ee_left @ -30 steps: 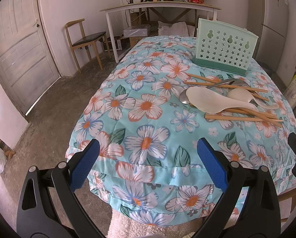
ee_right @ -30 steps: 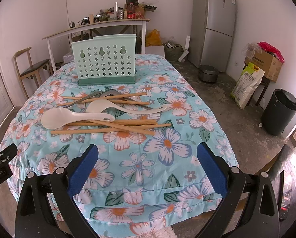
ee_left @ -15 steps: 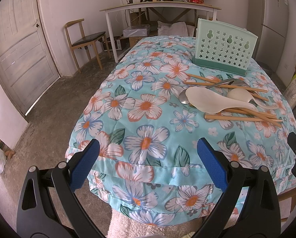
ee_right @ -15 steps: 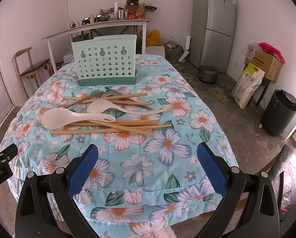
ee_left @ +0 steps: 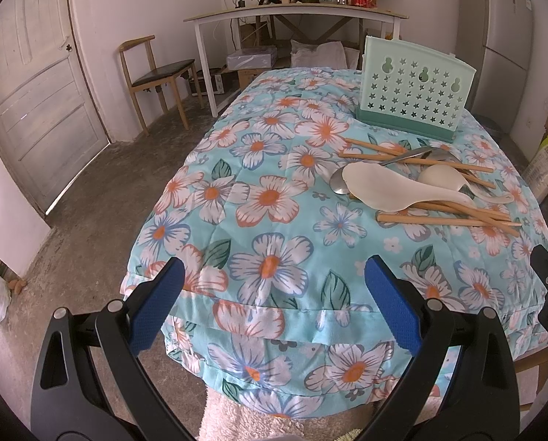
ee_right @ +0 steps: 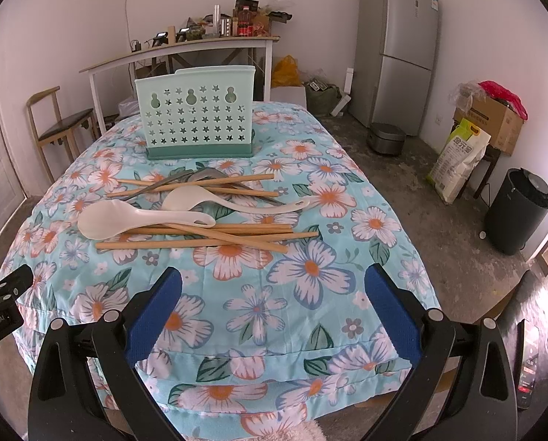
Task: Organize utensils
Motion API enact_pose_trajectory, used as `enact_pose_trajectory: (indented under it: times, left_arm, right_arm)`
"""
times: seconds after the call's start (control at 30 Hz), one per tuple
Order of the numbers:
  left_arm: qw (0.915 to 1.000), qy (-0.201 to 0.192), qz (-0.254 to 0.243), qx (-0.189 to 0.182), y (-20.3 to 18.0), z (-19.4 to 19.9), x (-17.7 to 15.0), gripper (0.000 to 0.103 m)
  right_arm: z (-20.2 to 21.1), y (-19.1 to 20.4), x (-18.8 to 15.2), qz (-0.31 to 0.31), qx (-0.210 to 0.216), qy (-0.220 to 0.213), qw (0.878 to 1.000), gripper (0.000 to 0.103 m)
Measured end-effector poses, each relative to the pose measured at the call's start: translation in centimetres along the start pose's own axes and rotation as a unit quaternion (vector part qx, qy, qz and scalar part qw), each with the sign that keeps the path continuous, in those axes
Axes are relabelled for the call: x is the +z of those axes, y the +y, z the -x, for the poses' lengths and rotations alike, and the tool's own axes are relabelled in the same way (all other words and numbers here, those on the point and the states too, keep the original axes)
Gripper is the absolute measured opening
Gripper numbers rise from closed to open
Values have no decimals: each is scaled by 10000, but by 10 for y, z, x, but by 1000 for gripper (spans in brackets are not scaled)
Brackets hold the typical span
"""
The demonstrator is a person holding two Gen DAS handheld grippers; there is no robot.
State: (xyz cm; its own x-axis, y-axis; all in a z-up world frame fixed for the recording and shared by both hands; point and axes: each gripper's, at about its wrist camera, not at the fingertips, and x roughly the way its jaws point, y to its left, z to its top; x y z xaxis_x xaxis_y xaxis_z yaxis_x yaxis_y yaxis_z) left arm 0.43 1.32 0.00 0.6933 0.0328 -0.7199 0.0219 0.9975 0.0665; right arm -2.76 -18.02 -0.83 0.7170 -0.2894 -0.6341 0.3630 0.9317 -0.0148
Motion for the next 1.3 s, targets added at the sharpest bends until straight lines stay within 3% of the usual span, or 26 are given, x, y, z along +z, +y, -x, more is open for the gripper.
enact_pose_trajectory:
  times: [0.83,1.3]
  left_arm:
    - [10000,-6,14,-14,-1,1,-1,95]
    - [9987,208,55,-469,-7,-23,2,95]
  right_arm:
    - [-1,1,-1,4,-7,7,10000,97]
    - [-19,3,-2,136,190,194,9995,97]
